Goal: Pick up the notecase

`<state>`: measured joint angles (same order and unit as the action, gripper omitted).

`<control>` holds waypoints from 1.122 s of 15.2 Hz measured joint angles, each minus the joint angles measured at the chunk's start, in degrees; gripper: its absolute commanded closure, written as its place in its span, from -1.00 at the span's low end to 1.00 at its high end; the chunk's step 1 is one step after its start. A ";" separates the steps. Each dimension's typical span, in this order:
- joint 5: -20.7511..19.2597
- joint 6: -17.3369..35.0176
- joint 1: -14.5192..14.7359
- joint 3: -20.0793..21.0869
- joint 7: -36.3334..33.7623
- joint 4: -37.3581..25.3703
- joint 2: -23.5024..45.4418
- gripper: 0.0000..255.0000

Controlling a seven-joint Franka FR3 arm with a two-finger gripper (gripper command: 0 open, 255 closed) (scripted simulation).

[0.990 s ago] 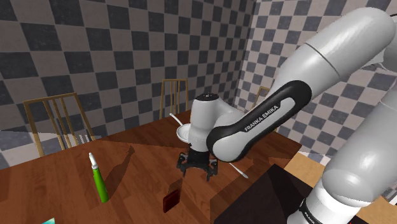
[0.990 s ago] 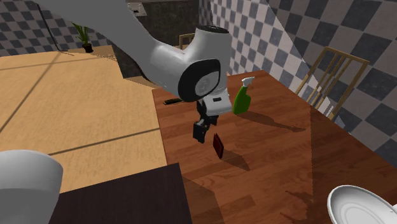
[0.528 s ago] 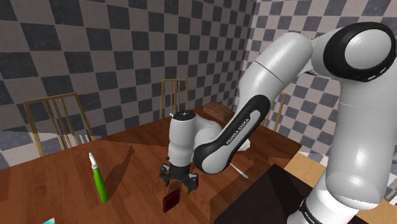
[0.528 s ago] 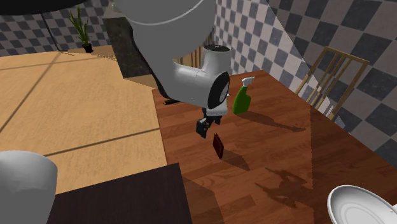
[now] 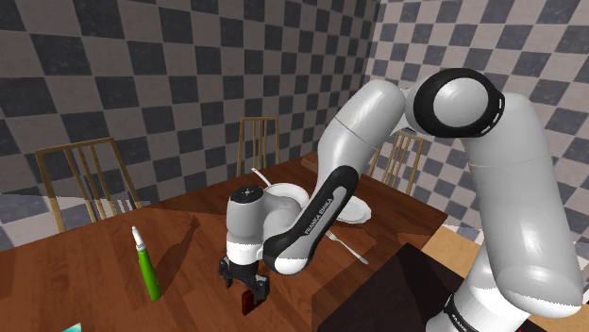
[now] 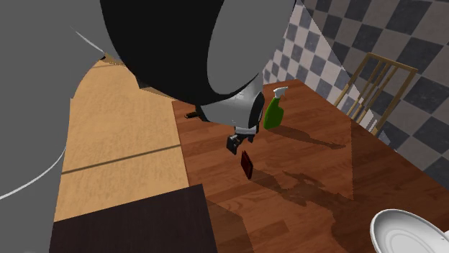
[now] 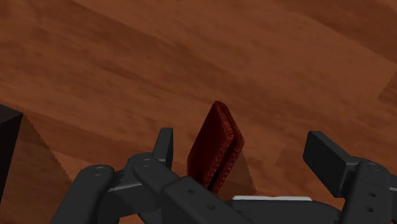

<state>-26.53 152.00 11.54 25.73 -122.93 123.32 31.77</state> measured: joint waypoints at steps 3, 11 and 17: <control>-1.64 1.64 1.41 -1.81 -1.30 -0.91 2.51 -1.00; -2.63 2.70 2.23 -2.93 -1.92 -1.57 4.14 1.00; -2.66 2.75 2.26 -2.94 -1.94 -1.60 4.15 1.00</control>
<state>-29.19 154.75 13.80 22.78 -124.88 121.72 35.92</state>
